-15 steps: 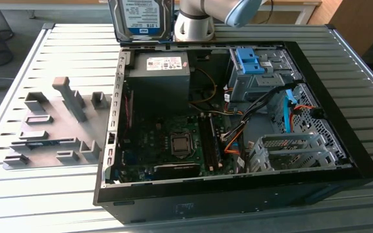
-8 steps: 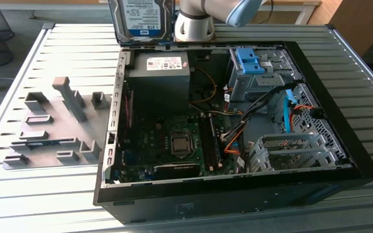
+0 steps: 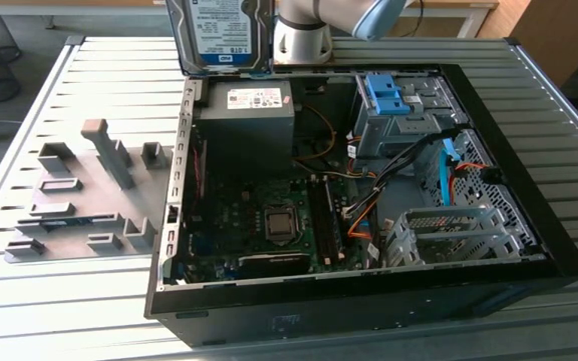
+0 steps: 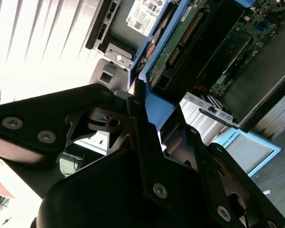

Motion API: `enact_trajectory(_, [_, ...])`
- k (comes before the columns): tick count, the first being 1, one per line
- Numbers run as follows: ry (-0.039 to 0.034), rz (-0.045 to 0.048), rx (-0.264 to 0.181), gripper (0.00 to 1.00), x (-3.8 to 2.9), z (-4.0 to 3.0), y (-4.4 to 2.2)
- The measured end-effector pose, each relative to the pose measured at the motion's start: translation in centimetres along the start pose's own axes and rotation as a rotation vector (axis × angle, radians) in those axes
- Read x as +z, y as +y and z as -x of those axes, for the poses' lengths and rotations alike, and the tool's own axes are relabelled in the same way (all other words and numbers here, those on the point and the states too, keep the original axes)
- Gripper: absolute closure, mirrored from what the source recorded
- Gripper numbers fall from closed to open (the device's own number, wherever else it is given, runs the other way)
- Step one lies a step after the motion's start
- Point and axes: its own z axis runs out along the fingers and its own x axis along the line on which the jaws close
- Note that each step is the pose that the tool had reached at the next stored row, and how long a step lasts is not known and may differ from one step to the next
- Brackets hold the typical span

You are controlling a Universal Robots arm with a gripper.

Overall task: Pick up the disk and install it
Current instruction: 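Pick up the disk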

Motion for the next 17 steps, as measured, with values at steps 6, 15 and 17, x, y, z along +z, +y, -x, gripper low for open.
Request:
enact_trajectory(6, [0.0000,-0.0001,0.000,0.64,0.00,-0.84,-0.30])
enact_trajectory(15, [0.0001,-0.0001,0.000,0.64,0.04,-1.24,-2.08])
enact_trajectory(17, [0.0000,0.0000,0.000,0.64,0.05,-1.31,-2.58])
